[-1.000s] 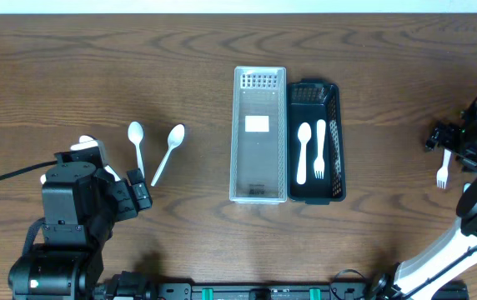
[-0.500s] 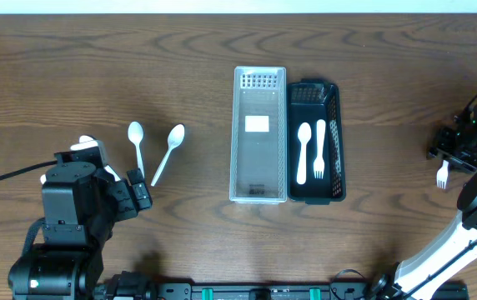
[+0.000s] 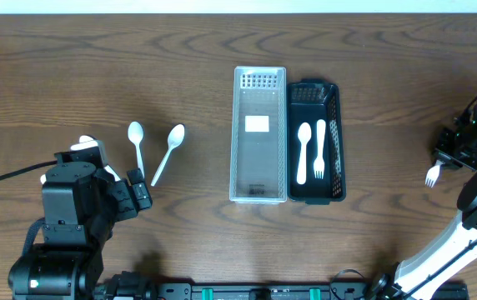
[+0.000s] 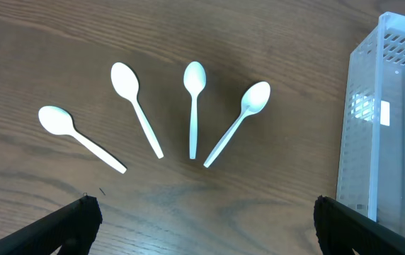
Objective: Pack container
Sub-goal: 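Grasp the next white spoon on the right with the right gripper, then place the white spoon into the black basket beside the others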
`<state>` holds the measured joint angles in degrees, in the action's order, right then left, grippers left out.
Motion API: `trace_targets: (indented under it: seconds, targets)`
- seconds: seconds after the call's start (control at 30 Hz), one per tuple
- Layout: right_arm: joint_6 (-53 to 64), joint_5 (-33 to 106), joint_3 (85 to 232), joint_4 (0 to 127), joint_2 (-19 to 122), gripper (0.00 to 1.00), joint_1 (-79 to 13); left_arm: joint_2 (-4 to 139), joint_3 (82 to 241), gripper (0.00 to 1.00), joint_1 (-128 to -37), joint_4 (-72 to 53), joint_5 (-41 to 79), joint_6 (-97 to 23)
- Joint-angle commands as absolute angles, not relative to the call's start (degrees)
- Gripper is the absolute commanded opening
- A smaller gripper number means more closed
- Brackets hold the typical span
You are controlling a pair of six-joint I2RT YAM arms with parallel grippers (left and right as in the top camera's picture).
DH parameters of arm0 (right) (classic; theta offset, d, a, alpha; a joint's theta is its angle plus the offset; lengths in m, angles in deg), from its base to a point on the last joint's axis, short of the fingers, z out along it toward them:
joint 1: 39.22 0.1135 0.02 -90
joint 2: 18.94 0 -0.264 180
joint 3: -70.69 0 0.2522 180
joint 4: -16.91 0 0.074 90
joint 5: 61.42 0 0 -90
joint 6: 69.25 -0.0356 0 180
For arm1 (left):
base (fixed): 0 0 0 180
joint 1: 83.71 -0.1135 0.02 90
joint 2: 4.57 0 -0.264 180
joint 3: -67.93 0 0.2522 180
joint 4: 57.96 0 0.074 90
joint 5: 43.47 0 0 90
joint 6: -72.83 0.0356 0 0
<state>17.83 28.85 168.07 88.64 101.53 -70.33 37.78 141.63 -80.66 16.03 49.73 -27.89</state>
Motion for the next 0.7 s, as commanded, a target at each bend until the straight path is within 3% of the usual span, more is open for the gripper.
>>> trace_targets:
  seconds: [0.0,0.17,0.37,0.67]
  targets:
    - [15.08,29.81,170.62,90.72,98.18,0.02,-67.71,37.89,142.57,0.98,-80.79,16.19,50.02,-28.43]
    - [15.01,30.58,175.04,94.39,88.92,0.04,-60.32,37.89,142.57,0.98,-80.79,16.21,50.02,-28.43]
    - [11.49,30.55,176.81,96.6,77.57,0.06,-44.5,37.89,142.57,0.98,-80.79,16.21,50.04,-28.43]
    - [1.11,30.49,174.97,95.79,78.21,0.06,-24.93,37.89,142.57,0.98,-80.79,16.23,50.02,-28.43]
